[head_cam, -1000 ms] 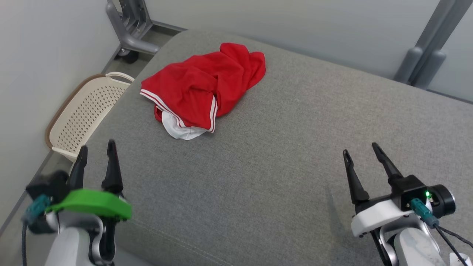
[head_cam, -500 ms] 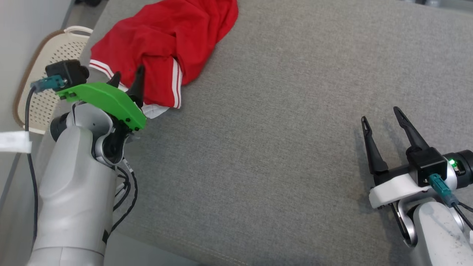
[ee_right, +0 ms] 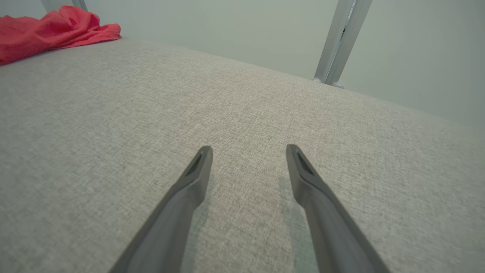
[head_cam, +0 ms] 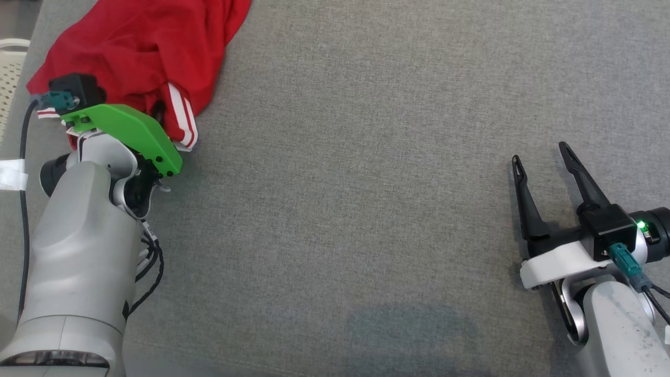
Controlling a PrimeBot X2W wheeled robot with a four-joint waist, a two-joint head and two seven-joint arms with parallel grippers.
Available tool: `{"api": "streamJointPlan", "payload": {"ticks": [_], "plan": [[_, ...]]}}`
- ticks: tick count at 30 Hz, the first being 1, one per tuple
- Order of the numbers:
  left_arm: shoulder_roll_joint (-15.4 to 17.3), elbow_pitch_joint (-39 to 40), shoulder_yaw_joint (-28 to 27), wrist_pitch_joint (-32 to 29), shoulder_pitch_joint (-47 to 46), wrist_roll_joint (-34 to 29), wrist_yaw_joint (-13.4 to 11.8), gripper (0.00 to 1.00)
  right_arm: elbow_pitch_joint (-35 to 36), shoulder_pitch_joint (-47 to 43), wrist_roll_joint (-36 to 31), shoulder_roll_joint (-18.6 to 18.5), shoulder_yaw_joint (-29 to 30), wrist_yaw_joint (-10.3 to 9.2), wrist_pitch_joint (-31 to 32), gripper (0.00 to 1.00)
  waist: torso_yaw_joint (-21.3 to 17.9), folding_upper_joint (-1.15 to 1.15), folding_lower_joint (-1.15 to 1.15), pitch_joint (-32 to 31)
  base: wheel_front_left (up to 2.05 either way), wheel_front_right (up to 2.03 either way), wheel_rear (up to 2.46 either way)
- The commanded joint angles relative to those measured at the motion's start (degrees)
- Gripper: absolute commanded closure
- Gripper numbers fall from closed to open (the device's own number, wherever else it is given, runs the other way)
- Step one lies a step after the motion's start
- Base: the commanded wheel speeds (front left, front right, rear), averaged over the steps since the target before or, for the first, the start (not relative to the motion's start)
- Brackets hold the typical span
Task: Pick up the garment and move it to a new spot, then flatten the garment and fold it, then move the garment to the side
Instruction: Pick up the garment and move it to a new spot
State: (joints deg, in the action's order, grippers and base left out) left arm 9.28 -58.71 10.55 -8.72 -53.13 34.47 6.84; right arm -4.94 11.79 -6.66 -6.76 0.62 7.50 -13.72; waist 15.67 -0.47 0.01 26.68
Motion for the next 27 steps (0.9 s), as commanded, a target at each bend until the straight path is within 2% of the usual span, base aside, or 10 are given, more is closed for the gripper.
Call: {"api": "streamJointPlan", "payload": {"ticks": [1,7,14,17,19,23,27], "plan": [[-0.15,0.47,1.07,0.69,-1.44,-0.64,0.46,1.0,-0.37,-0.79,0.36,0.24,0.45,-0.02,-0.37,0.0,-0.26,0.47,-0.01,-1.02,0.0,0.0,0.0],[-1.59,7.39,6.83,-0.7,-2.12,1.52,0.74,1.0,-1.85,-1.5,1.23,1.59,1.18,-0.02,-1.02,0.0,-0.23,0.47,-0.01,-4.73,0.0,0.0,0.0],[1.82,26.61,15.41,-7.76,-0.03,8.94,0.71,1.0,-3.92,-2.41,2.67,2.81,1.73,-0.02,-1.52,0.0,-2.59,0.47,-0.01,-10.61,0.0,0.0,0.0],[2.74,34.81,16.42,-12.28,1.02,13.39,0.71,1.0,-4.1,-2.25,3.92,3.34,1.61,-0.02,-1.49,0.0,-4.68,0.47,-0.01,-12.72,0.0,0.0,0.0],[2.15,39.99,15.85,-15.79,1.84,17.15,0.7,1.0,-3.88,-2.41,4.67,3.54,1.51,-0.02,-1.51,0.0,-6.15,0.47,-0.01,-13.61,0.0,0.0,0.0],[0.16,50.46,14.49,-22.05,3.3,23.71,-2.84,1.0,-3.59,-2.31,6.04,3.74,1.39,-0.02,-1.52,0.0,-9.45,0.47,-0.01,-14.68,0.0,0.0,0.0],[-2.33,59.83,14.64,-27.01,4.52,27.91,-9.23,1.0,-3.14,-1.34,9.11,3.79,1.57,-0.02,-1.5,0.0,-12.86,0.47,-0.01,-14.44,0.0,0.0,0.0]]}}
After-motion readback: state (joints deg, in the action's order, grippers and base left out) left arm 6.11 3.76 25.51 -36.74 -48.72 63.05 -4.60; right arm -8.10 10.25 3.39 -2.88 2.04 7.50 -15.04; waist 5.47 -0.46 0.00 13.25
